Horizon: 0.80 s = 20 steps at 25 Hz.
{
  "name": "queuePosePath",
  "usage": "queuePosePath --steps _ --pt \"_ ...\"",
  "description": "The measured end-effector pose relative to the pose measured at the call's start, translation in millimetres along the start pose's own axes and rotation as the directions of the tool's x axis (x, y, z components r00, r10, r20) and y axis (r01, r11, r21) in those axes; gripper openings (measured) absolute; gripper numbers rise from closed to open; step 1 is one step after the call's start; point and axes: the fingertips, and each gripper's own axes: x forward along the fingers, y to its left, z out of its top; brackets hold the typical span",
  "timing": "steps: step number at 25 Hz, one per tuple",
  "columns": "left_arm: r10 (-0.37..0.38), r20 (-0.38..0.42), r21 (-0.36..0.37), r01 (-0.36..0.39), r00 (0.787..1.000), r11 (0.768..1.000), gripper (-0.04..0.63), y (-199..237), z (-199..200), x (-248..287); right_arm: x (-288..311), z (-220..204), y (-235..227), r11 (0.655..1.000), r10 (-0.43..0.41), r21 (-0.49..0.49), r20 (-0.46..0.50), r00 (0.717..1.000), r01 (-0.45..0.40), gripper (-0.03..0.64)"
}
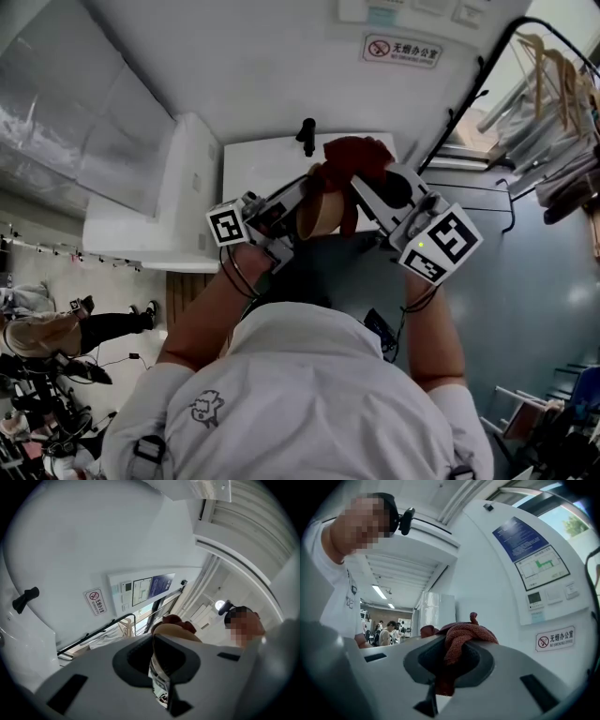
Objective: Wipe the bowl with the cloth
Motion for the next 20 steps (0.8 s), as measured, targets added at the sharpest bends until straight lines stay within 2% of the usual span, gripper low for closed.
queuePosePath --steps 4,6,10,16,20 --pt "-0.059 0.035 -0.009 0.06 0.998 0.998 0.021 -12.4 7.0 -0.2 3.8 -23.4 -13.6 0.993 -0.017 0.113 -0.012 1.0 0.018 0.051" --pt "-0.054 0.052 0.014 0.054 0.997 0.998 0.022 -13.2 13.4 1.2 4.5 -32.5 -13.2 0.982 -0.005 0.187 0.001 1.0 0.005 0.051" --pt "-0.011 0.082 0.046 0.008 0.997 0.999 0.024 -4.1 21.9 -0.7 4.3 -41.6 -8.4 0.953 0.01 0.302 0.044 0.999 -0.023 0.051" --pt "0.084 0.115 0.043 -0.09 0.99 0.995 0.026 23.9 21.1 -13.7 3.4 -61.3 -2.2 0.923 0.009 0.385 0.043 0.999 -0.025 0.051" --pt "0.153 0.138 0.041 -0.16 0.979 0.986 0.028 45.1 26.9 -23.4 8.2 -70.9 9.4 0.906 0.059 0.418 0.039 0.997 -0.07 0.051"
